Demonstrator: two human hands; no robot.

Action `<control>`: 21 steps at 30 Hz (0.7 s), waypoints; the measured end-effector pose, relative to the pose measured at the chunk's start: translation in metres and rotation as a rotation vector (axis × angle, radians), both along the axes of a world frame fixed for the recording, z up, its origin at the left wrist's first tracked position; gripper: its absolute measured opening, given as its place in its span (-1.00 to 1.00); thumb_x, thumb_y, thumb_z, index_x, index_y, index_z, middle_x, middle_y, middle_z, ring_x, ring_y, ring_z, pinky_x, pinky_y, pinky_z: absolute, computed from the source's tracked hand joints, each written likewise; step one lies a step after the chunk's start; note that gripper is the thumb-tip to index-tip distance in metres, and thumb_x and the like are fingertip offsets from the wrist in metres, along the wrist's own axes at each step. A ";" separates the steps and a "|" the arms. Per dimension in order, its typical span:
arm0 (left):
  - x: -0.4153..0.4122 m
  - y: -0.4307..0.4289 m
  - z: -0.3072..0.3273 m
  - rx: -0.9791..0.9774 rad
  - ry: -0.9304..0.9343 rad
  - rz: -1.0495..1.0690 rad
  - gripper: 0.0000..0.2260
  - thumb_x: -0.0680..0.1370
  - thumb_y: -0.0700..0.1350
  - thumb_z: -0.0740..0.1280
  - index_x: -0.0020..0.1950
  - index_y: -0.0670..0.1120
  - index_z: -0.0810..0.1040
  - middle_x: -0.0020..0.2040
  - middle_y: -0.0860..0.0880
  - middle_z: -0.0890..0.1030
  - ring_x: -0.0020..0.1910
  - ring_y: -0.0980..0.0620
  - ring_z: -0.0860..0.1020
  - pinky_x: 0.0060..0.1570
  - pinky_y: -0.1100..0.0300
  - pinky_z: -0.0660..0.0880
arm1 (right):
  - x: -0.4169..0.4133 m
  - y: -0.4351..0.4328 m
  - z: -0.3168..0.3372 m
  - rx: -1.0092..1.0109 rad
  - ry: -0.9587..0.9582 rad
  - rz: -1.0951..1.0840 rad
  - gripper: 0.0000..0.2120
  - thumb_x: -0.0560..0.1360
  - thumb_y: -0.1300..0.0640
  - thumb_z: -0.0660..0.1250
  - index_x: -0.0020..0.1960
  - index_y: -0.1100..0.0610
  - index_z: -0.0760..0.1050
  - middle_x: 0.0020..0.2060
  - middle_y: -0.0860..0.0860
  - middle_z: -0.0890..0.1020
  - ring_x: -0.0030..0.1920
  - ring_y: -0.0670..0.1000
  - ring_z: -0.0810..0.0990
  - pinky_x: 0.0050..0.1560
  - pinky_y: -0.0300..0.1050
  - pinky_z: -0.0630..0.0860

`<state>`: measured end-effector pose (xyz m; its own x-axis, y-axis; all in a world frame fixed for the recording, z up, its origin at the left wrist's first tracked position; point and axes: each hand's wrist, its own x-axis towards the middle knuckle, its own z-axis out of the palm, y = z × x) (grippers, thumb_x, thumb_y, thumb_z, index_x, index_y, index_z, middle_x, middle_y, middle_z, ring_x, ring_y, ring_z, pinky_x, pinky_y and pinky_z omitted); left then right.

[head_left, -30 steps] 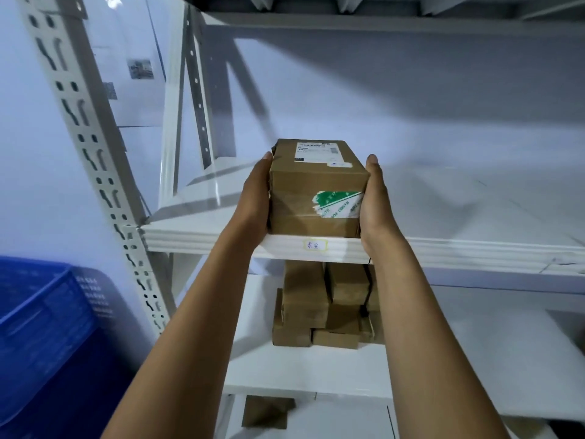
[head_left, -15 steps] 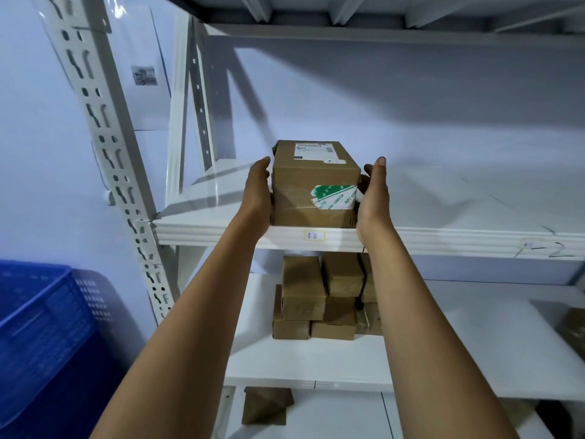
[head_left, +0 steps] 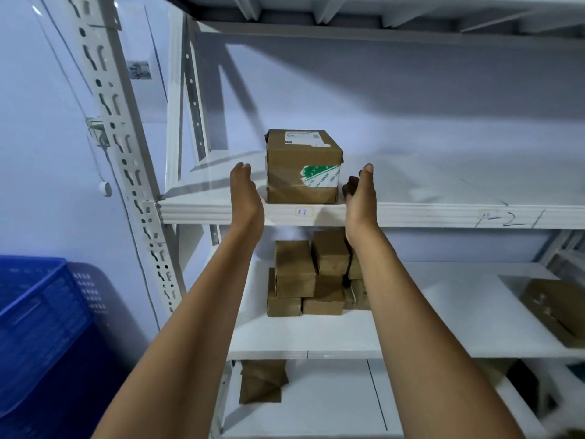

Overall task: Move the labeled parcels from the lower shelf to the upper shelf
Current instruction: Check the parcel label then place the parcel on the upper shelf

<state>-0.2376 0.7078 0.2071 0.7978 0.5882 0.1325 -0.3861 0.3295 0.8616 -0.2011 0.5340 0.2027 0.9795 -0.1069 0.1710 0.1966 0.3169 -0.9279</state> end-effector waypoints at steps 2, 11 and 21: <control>-0.016 -0.015 -0.010 0.018 -0.054 0.074 -0.61 0.76 -0.13 0.12 0.59 -0.18 0.37 0.56 -0.13 0.43 0.59 -0.07 0.35 0.48 0.19 0.27 | -0.015 -0.010 -0.008 0.066 -0.014 0.028 -0.42 0.74 -0.17 -0.02 0.62 0.14 0.22 0.57 0.15 0.36 0.54 0.13 0.40 0.47 -0.06 0.32; -0.077 -0.145 -0.058 0.039 -0.339 0.181 -0.72 0.63 -0.23 0.14 0.11 -0.18 0.65 0.19 -0.18 0.67 0.14 -0.20 0.65 0.08 0.07 0.64 | -0.059 -0.086 -0.045 0.014 -0.064 -0.301 -0.66 0.66 0.09 0.16 0.03 0.03 0.72 0.09 -0.05 0.74 0.26 -0.09 0.62 0.44 0.04 0.43; -0.039 -0.333 -0.092 0.200 -0.186 -0.060 -0.68 0.67 -0.24 0.17 0.01 -0.07 0.72 -0.02 -0.11 0.75 0.06 -0.13 0.72 -0.01 0.17 0.67 | -0.025 -0.273 -0.068 0.021 -0.019 -0.332 -0.75 0.63 0.17 0.24 -0.05 0.07 0.70 0.00 0.09 0.76 0.18 0.08 0.70 0.21 -0.05 0.49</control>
<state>-0.2764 0.3746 0.1150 0.7817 0.4877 0.3888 -0.5286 0.1872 0.8280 -0.2263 0.2613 0.1344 0.8870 -0.4238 0.1832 0.3097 0.2517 -0.9169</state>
